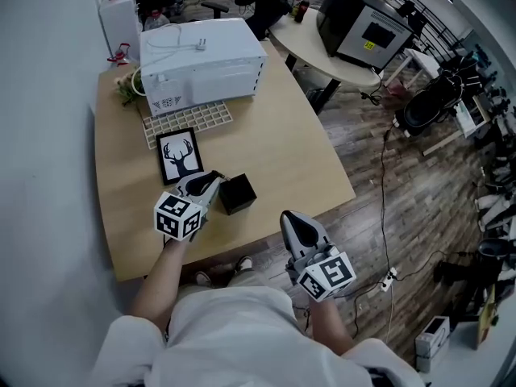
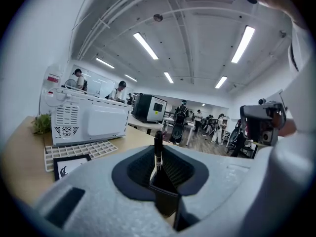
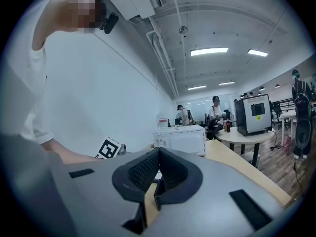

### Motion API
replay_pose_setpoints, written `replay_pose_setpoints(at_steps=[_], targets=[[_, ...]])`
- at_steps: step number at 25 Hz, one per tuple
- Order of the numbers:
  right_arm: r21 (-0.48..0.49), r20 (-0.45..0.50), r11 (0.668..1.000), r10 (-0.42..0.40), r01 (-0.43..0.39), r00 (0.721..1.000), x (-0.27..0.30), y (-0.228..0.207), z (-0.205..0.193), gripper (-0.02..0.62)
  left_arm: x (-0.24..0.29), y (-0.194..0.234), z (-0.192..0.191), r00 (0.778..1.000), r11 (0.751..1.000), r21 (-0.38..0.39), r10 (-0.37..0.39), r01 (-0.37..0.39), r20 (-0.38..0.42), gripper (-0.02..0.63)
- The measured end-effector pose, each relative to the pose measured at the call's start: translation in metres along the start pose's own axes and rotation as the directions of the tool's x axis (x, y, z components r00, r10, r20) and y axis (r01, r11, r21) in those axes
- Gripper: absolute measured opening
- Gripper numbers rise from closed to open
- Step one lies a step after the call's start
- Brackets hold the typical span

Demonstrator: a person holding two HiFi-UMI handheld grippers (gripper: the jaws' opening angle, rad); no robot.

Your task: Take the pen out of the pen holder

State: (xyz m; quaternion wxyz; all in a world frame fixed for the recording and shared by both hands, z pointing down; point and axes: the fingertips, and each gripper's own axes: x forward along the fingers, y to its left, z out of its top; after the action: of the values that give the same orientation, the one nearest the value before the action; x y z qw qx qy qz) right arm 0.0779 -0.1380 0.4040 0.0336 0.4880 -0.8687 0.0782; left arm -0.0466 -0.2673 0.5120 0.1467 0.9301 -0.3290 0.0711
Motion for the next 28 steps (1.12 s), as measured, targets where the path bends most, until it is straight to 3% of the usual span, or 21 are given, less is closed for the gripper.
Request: replay_pose_setpoints(at_steps=[14, 22, 28], targets=[[-0.044, 0.0, 0.993, 0.109, -0.109, 0.994, 0.038, -0.006, 0.025, 0.002, -0.038, 0.004, 0.063, 0.983, 0.995, 0.032, 0.09, -0.096, 0.159, 0.057], [-0.06, 0.001, 0.982, 0.182, -0.181, 0.983, 0.065, -0.009, 0.041, 0.002, -0.085, 0.007, 0.124, 0.939, 0.98, 0.057, 0.164, -0.189, 0.303, 0.057], [-0.063, 0.026, 0.977, 0.204, -0.202, 0.979, 0.072, -0.013, 0.051, 0.002, -0.127, 0.002, 0.164, 0.891, 0.963, 0.075, 0.208, -0.259, 0.403, 0.057]])
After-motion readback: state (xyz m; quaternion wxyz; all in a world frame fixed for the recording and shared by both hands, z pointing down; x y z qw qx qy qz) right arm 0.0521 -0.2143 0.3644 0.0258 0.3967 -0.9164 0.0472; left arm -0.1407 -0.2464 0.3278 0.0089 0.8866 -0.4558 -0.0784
